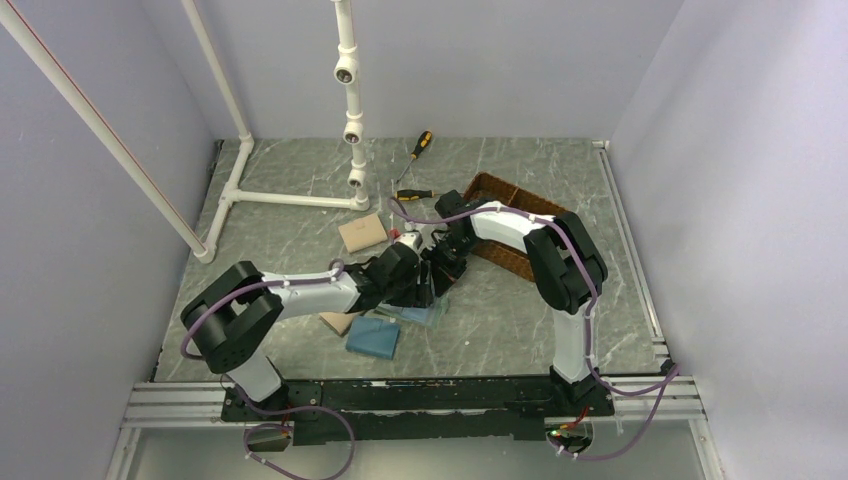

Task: Take the credit cards out of the card holder
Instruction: Remove the credit card from the card holder.

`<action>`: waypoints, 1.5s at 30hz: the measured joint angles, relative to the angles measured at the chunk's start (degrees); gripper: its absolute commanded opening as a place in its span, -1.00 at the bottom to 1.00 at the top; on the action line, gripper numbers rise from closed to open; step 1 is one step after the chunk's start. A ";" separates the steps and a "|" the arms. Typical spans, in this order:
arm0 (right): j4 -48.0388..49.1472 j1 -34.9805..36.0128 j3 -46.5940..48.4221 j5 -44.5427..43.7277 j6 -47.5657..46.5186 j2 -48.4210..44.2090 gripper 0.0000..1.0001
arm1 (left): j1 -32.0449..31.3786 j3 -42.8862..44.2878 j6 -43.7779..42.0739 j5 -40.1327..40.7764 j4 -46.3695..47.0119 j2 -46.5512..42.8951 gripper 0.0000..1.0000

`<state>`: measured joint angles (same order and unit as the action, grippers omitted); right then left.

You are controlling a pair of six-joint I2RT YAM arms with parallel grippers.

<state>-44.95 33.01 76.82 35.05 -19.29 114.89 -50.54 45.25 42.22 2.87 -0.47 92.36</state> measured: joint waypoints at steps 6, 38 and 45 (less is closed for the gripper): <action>0.02 -0.07 0.02 0.09 0.13 0.07 -0.89 | -1.14 2.95 -1.01 3.21 -4.31 1.84 0.16; -0.11 -2.08 0.04 7.23 -4.59 -3.10 -0.67 | 8.46 -10.60 9.27 -9.09 15.50 -1.22 -1.00; 0.33 -1.75 0.04 6.60 -4.42 -3.37 -0.72 | 10.78 -15.74 14.67 -15.30 25.24 -0.44 -1.00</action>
<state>-44.62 31.27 76.86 41.65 -23.70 111.53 -39.77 29.52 56.88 -12.43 24.77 91.92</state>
